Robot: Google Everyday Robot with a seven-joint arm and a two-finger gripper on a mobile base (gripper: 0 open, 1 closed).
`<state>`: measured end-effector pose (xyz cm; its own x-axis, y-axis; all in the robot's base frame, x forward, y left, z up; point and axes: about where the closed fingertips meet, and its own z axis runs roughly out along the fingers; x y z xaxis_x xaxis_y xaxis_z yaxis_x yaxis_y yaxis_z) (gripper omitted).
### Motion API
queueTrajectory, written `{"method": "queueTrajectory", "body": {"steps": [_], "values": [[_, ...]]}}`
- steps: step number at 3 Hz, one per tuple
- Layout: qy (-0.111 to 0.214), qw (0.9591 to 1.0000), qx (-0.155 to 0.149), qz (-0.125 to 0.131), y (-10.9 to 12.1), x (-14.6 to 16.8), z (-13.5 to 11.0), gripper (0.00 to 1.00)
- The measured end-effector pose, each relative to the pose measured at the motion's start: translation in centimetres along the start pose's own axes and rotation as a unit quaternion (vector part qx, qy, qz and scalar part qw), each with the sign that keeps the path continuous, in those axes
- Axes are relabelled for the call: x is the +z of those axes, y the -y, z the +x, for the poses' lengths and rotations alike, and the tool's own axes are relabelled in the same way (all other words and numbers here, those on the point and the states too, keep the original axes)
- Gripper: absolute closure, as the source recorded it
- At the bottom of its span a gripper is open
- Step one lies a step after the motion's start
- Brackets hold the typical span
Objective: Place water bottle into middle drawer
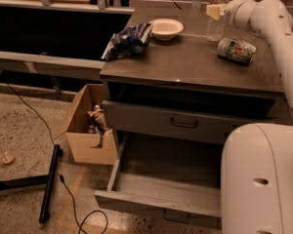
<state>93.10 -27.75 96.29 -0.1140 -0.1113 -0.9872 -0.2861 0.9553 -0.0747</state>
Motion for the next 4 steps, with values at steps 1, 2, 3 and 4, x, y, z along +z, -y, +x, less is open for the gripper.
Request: {"method": "queueTrajectory", "body": {"steps": [1,2,3,4], "values": [[0.023,0.9989,0.014,-0.038,-1.7,-2.7,-2.7,1.00],[0.034,0.9953,0.039,-0.082,-4.6,-5.5,-4.3,1.00],[0.051,0.9867,0.062,-0.141,-7.2,-9.0,-4.4,1.00],[0.073,0.9796,0.071,-0.174,-10.0,-9.1,-5.4,1.00]]}}
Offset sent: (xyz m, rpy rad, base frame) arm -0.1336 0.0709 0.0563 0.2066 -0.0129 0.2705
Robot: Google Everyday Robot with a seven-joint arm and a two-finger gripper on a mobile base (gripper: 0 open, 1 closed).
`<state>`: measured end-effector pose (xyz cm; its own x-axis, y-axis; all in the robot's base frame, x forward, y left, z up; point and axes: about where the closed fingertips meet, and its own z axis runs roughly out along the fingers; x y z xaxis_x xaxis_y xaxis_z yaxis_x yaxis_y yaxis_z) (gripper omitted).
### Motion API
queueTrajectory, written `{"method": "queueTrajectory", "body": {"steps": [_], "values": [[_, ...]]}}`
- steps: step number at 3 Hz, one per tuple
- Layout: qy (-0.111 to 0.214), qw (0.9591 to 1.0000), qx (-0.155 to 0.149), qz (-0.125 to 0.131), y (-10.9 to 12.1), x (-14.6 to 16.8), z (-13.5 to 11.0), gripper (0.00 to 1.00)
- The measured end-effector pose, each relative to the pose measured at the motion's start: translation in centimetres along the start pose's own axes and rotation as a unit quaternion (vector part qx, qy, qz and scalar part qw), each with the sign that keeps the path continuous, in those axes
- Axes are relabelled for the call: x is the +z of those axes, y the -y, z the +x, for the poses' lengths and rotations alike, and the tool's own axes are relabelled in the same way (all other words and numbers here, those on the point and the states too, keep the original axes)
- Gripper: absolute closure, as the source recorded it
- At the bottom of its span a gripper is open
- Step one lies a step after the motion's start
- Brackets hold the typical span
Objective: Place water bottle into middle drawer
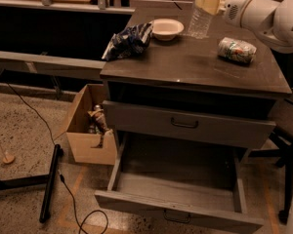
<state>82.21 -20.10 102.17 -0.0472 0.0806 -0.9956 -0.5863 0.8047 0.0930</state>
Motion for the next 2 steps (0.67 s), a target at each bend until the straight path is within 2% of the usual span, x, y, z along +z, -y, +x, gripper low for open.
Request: {"method": "queueTrajectory", "body": {"steps": [1,2], "values": [[-0.013,0.9998,0.005,-0.013,-1.5,-1.2,-0.2,1.00],[-0.013,0.9997,0.006,-0.018,-4.7,-5.5,-1.6,1.00]]}}
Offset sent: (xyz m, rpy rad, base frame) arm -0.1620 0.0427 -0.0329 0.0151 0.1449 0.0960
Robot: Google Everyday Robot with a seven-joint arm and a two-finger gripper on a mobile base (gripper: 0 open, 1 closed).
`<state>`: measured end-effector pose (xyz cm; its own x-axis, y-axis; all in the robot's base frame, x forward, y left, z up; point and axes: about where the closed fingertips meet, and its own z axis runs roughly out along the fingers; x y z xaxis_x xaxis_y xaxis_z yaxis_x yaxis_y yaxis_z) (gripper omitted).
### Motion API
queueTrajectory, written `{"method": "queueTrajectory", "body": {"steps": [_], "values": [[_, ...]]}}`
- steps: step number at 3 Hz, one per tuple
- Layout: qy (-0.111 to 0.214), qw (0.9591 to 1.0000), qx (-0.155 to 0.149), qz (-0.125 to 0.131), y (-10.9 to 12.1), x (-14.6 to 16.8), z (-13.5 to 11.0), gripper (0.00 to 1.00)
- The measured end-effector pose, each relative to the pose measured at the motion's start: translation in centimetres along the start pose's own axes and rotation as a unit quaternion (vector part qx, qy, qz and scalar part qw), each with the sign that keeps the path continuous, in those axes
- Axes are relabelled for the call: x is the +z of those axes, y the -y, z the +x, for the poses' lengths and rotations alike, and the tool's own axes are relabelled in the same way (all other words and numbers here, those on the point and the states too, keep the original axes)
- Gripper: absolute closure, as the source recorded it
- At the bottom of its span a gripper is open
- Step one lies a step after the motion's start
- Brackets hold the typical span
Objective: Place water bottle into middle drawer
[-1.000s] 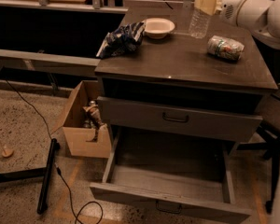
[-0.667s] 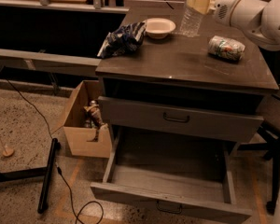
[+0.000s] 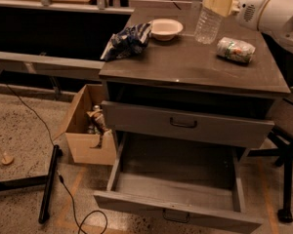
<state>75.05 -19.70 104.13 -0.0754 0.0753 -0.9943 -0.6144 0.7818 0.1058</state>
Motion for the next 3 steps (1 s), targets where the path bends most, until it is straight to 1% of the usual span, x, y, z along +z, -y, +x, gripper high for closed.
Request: {"method": "queueTrajectory", "body": {"steps": [1,2,3], "values": [[0.011,0.9999,0.009,-0.004,-4.5,-4.1,-0.1,1.00],[-0.011,0.9994,0.007,-0.032,-9.6,-6.1,4.4,1.00],[-0.040,0.9977,-0.014,-0.053,-12.9,-7.1,9.7,1.00]]}}
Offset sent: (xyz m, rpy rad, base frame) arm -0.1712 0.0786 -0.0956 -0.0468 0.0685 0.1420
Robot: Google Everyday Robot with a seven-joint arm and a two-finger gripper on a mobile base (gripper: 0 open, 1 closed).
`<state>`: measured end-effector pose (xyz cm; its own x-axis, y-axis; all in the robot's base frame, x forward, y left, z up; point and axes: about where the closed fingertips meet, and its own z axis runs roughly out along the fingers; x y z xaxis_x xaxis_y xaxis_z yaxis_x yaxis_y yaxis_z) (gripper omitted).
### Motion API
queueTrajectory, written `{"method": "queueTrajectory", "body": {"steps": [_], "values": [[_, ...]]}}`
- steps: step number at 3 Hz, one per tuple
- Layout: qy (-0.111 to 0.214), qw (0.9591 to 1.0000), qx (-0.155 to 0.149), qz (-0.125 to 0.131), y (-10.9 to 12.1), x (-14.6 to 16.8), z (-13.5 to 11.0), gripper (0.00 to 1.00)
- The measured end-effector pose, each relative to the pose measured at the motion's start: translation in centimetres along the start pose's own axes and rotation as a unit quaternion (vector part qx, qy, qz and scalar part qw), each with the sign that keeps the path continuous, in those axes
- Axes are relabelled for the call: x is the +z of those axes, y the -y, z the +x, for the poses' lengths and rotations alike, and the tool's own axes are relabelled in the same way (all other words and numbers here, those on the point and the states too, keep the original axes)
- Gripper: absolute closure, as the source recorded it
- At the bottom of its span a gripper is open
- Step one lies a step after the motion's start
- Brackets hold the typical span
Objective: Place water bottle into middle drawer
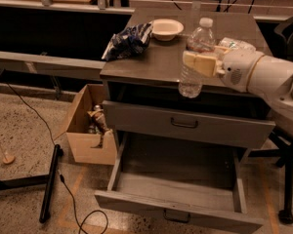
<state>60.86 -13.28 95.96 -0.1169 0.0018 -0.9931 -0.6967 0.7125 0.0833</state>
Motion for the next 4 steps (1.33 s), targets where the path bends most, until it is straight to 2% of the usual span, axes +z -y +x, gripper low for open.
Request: {"method": "queueTrajectory", "body": {"steps": [1,2,3,4], "values": [[-0.028,0.9993,-0.016,-0.021,-2.6,-0.8,4.2,1.00],[-0.031,0.9991,-0.016,-0.022,-2.8,-0.8,4.6,1.00],[-0.035,0.9975,-0.001,-0.061,-6.0,-0.1,7.7,1.00],[-0.049,0.9898,0.002,-0.134,-10.4,1.4,12.6,1.00]]}}
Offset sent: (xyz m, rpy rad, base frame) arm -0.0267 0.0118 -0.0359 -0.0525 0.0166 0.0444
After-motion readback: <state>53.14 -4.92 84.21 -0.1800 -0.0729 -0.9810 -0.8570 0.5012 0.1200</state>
